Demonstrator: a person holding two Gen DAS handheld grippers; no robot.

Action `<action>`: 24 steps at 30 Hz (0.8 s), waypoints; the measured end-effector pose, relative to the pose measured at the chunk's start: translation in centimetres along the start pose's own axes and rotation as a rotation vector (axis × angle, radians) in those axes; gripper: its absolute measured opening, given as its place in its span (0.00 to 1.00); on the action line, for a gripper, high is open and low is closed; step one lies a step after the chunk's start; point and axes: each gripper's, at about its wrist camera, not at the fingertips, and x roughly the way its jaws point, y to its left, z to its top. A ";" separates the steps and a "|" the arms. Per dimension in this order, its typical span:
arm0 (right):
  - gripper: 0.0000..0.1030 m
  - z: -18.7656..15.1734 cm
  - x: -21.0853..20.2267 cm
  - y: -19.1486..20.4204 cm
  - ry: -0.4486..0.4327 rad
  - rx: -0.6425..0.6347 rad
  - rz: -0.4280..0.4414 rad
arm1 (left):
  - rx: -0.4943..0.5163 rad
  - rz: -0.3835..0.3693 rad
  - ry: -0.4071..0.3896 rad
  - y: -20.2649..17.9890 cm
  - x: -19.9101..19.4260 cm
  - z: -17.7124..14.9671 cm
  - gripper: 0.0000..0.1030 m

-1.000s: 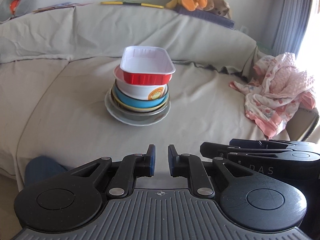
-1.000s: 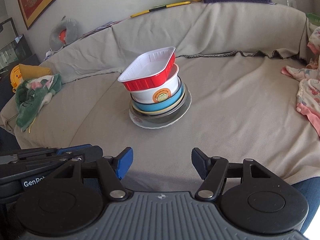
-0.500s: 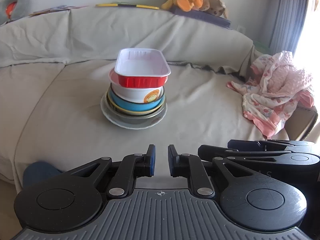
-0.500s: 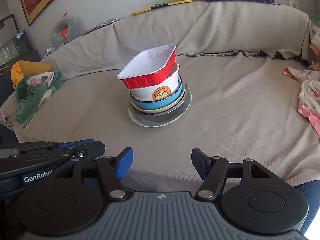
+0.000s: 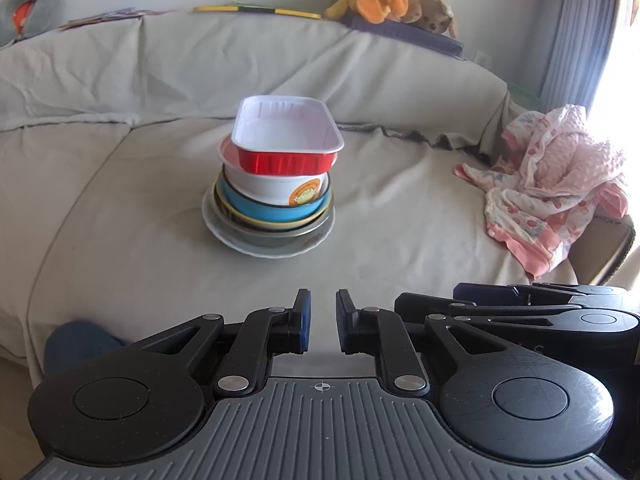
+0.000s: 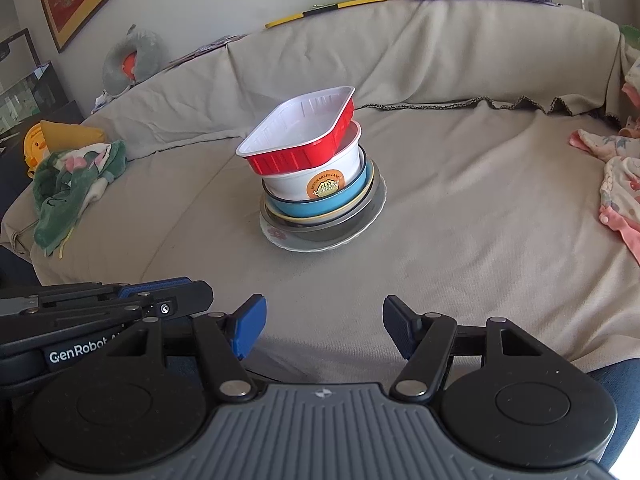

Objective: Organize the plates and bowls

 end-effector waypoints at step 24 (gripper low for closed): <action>0.63 0.1 0.3 -0.2 0.007 0.004 0.005 | -0.006 -0.005 0.010 -0.3 0.3 -0.3 0.16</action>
